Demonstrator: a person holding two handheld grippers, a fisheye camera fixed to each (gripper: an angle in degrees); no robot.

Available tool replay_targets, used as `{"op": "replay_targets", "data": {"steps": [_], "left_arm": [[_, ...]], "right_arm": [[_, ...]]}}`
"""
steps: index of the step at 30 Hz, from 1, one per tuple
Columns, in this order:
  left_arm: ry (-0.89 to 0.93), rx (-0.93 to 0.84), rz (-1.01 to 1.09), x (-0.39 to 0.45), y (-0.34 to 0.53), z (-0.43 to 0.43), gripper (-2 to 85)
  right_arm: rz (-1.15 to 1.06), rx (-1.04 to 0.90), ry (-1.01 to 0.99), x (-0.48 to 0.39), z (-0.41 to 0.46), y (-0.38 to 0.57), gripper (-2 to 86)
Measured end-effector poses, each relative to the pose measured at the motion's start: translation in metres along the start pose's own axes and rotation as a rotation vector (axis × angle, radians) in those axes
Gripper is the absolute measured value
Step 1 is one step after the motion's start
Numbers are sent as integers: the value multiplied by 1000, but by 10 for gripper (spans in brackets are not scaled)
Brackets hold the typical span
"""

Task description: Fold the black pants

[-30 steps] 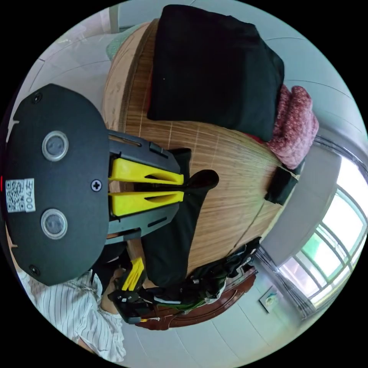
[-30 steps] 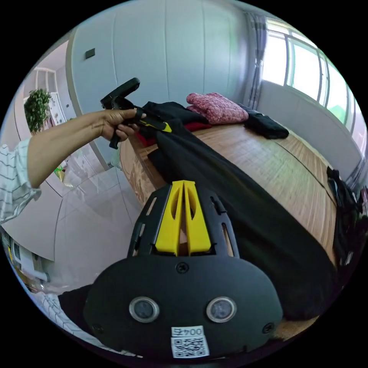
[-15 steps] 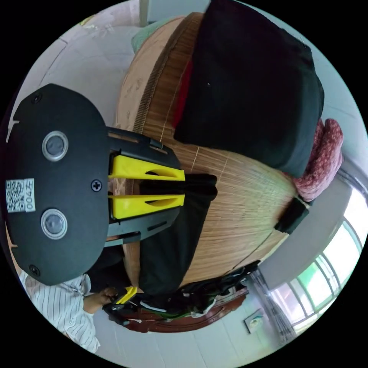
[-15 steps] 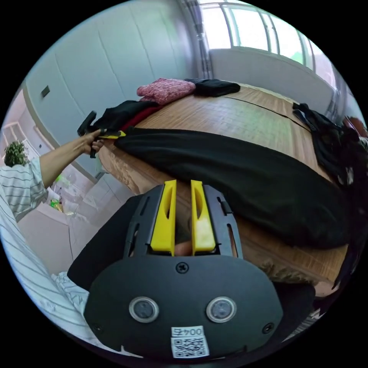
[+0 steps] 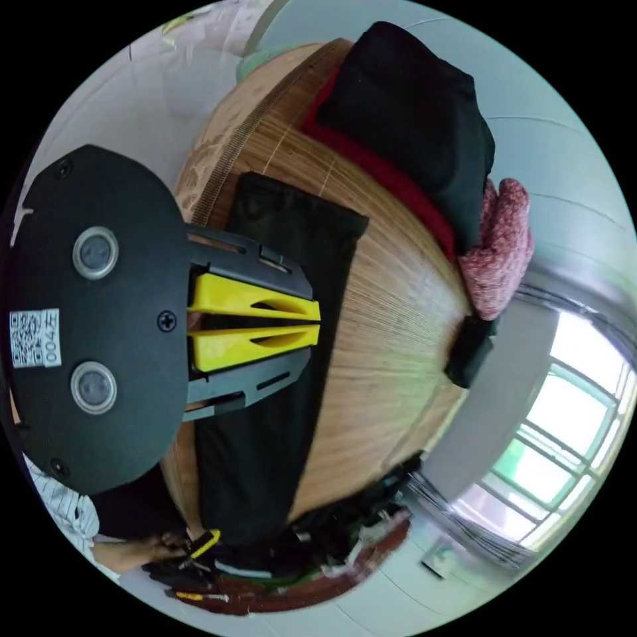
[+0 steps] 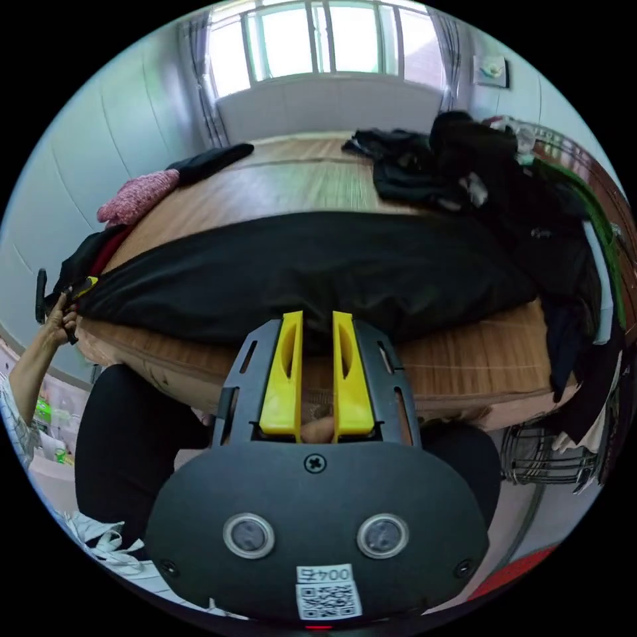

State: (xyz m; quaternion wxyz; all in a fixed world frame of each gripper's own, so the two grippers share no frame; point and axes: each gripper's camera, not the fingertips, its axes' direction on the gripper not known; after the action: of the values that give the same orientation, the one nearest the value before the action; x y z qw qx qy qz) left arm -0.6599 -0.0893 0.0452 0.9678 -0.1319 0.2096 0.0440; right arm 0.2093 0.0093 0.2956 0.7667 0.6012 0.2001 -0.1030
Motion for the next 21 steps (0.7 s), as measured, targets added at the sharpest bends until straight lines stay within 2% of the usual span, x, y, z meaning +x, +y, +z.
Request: {"op": "replay_targets", "data": {"steps": [1, 4, 6, 7, 10, 13, 17, 18, 21], "left_arm": [[-59, -80, -5, -12, 26, 31, 11], [-71, -23, -89, -45, 84, 11, 5], [-96, 86, -60, -35, 120, -24, 4], [-38, 155, -56, -23, 148, -46, 3], [213, 189, 54, 57, 233, -55, 3], [257, 118, 276, 186, 343, -15, 3], [147, 24, 533, 315, 499, 63, 5], [127, 18, 551, 323, 517, 73, 5], [47, -24, 587, 332, 581, 114, 5]], "right_arm": [[50, 15, -66, 17, -3, -6, 81], [117, 50, -139, 52, -43, -24, 83], [160, 141, -165, 82, -73, -26, 84], [222, 162, -195, 109, -86, -26, 85], [418, 190, -235, 186, -105, -24, 83], [505, 214, -258, 240, -122, -36, 80], [412, 204, -166, 276, -145, -88, 68], [387, 200, -166, 279, -147, -98, 66], [132, 128, -148, 286, -151, -161, 50]]}}
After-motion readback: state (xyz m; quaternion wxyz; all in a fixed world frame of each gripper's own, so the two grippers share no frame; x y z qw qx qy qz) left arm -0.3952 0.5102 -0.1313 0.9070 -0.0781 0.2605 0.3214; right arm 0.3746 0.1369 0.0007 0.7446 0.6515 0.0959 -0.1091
